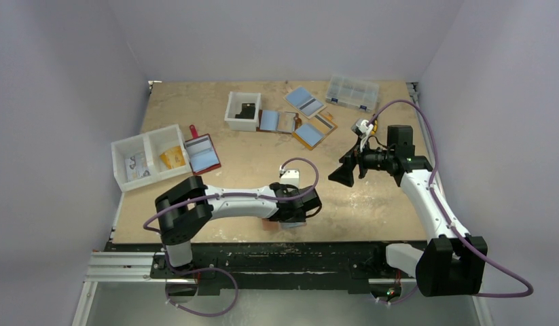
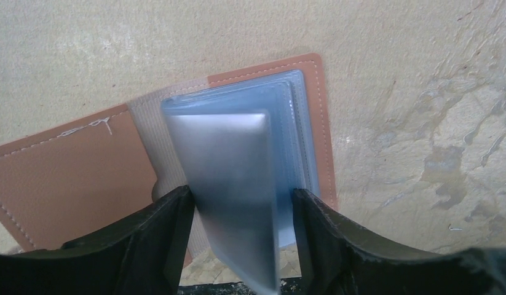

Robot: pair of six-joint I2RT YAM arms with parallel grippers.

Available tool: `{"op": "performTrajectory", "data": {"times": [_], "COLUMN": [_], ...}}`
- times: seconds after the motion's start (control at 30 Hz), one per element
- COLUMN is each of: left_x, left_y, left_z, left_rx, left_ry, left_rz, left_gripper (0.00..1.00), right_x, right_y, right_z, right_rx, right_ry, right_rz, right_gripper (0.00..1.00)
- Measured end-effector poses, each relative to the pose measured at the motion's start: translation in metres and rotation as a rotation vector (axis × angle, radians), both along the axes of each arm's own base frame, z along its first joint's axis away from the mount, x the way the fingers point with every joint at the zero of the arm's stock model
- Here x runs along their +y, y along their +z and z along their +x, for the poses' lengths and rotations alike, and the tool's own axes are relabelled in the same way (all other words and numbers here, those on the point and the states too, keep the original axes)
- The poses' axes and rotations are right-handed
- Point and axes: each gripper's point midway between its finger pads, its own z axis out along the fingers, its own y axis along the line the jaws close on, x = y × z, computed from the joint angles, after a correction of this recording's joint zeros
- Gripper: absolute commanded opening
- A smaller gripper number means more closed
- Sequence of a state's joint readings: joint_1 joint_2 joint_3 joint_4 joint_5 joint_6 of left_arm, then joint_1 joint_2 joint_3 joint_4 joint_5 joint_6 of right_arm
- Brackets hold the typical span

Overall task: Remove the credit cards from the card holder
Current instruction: Open the card holder at the center of the board.

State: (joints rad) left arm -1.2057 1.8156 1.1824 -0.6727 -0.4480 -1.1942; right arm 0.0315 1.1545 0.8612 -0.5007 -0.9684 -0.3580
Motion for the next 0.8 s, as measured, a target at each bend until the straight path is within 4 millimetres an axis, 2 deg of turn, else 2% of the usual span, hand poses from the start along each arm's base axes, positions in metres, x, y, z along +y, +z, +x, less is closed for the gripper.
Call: {"op": "performTrajectory", "data": {"times": [0.4,0.6,0.7,0.8], "left_x": [0.019,0.030,0.035,0.040], "left_y": [0.001,0.005,0.008,0.010], "left_z": [-0.003,-0.005,-0.006,-0.006], "left_rx": [0.026,0.038,0.037,0.032], "left_ry": [0.025,0.044,0.062,0.076], "left_rz": [-0.082,-0.223,-0.305,-0.367], "left_gripper": [0.47,0.41,0.39,0.36], "right_x": [0.000,0.001,0.008,0.031], "right_y": [-0.003,-0.018,-0.027,-0.042], "right_z": [-0.001,-0.004,-0.003,-0.013], "right_rx": [0.015,0.083,0.133,0.174], "right_ry": [0.004,0.072,0.129,0.232], "right_rz": [-0.001,-0.022,-0.041,-0.086], "right_gripper": [0.99,0.99,0.95,0.96]}}
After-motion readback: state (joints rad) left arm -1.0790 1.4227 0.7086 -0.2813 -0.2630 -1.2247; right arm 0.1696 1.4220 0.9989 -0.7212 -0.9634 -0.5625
